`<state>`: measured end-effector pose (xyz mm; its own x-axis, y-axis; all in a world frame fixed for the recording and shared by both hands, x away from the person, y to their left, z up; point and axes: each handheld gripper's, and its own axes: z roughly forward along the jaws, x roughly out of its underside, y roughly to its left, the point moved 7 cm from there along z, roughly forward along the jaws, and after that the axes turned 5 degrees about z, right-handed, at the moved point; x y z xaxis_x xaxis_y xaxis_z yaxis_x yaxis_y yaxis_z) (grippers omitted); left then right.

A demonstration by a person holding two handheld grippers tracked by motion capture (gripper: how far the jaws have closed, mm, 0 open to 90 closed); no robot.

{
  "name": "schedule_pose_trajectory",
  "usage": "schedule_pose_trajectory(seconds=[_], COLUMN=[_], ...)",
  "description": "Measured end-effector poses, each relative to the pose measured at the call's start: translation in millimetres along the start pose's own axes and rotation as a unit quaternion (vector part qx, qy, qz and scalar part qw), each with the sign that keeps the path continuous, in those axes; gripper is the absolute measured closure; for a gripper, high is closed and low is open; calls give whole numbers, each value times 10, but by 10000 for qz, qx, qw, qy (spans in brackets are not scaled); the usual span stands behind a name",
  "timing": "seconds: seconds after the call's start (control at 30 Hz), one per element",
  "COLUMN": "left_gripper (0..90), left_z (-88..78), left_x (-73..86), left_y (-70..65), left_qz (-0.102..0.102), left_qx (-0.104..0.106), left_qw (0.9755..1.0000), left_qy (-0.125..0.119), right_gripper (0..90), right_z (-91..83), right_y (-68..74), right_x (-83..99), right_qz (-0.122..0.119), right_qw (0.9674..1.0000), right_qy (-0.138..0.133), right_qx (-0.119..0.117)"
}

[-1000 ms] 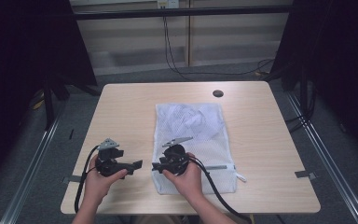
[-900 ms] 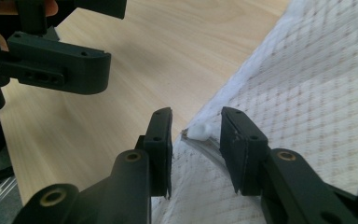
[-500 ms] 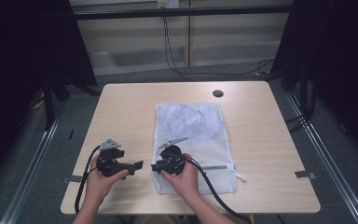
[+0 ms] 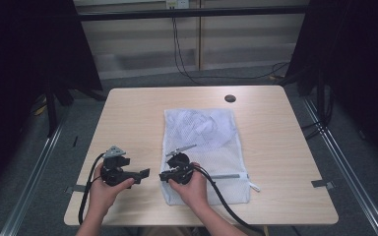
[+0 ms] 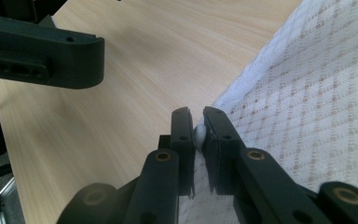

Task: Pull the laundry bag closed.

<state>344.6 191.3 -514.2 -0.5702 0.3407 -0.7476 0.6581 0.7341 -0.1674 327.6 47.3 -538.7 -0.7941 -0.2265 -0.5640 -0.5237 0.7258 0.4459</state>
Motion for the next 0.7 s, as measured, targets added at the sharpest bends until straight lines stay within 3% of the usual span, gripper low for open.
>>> schedule_pose_trajectory(seconds=[0.23, 0.5, 0.7], left_gripper=[35, 37, 36], left_z=[12, 24, 87], left_x=[15, 32, 68], left_y=[-20, -50, -143], left_qz=[27, 26, 10], left_qx=[62, 148, 407], left_qw=[10000, 9998, 9989], left_qy=[55, 101, 235], right_gripper=[865, 867, 867], right_z=[16, -59, -135], right_y=[-18, -16, -29], right_x=[0, -41, -73], right_qz=[136, 255, 362], right_qw=[9999, 9996, 9991], right_qy=[99, -13, -82], right_qx=[-13, -121, -210])
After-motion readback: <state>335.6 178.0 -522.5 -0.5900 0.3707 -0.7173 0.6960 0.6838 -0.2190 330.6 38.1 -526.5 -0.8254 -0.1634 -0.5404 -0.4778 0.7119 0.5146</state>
